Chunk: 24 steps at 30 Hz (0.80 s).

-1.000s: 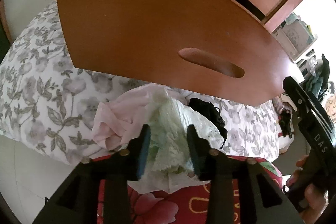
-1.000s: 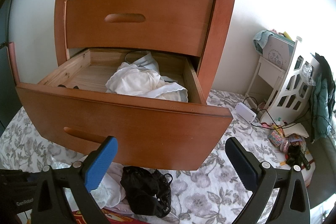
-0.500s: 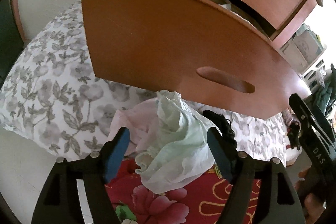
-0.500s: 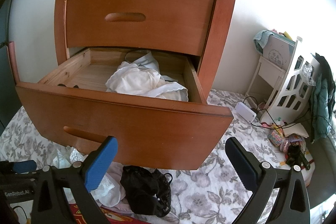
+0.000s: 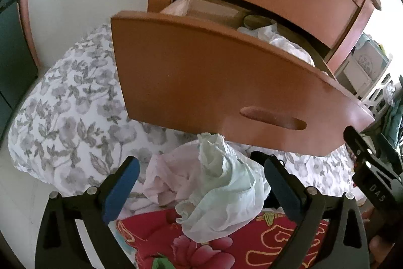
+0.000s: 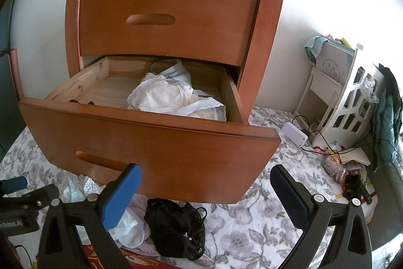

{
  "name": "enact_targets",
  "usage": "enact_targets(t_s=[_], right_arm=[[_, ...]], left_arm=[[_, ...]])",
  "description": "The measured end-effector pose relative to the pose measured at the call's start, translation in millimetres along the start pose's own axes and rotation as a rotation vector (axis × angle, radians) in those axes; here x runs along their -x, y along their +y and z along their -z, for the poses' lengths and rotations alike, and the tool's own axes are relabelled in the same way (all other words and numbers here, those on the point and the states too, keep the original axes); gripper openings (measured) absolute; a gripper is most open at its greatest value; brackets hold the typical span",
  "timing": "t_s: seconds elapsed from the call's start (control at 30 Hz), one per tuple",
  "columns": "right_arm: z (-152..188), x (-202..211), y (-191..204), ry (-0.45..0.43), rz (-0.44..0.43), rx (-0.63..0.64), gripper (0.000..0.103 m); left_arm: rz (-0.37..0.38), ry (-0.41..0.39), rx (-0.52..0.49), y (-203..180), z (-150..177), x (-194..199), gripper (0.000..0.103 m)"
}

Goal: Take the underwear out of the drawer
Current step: 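Move the left tool back up into the drawer over the black garment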

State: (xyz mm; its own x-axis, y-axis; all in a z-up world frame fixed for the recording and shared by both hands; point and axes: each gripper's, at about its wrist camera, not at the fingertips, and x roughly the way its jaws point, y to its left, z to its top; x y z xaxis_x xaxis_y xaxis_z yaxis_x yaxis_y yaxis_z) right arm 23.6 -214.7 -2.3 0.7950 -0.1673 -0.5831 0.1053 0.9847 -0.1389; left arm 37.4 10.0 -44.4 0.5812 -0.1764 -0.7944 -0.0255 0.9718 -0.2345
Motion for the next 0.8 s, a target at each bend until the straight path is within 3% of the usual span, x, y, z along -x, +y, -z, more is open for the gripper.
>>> enact_targets(t_s=[0.47, 0.7, 0.8], right_arm=[[-0.5, -3.6, 1.6, 0.015, 0.001, 0.010, 0.103], [-1.0, -3.7, 1.9, 0.014, 0.000, 0.008, 0.103], [-1.1, -3.8, 1.7, 0.013, 0.000, 0.009, 0.103]], left_arm=[[-0.043, -0.121, -0.034, -1.7, -9.4, 29.5, 0.099], [-0.125, -0.177, -0.076, -7.8, -15.2, 48.2, 0.099], [-0.127, -0.203, -0.084, -7.7, -16.6, 54.7, 0.099]])
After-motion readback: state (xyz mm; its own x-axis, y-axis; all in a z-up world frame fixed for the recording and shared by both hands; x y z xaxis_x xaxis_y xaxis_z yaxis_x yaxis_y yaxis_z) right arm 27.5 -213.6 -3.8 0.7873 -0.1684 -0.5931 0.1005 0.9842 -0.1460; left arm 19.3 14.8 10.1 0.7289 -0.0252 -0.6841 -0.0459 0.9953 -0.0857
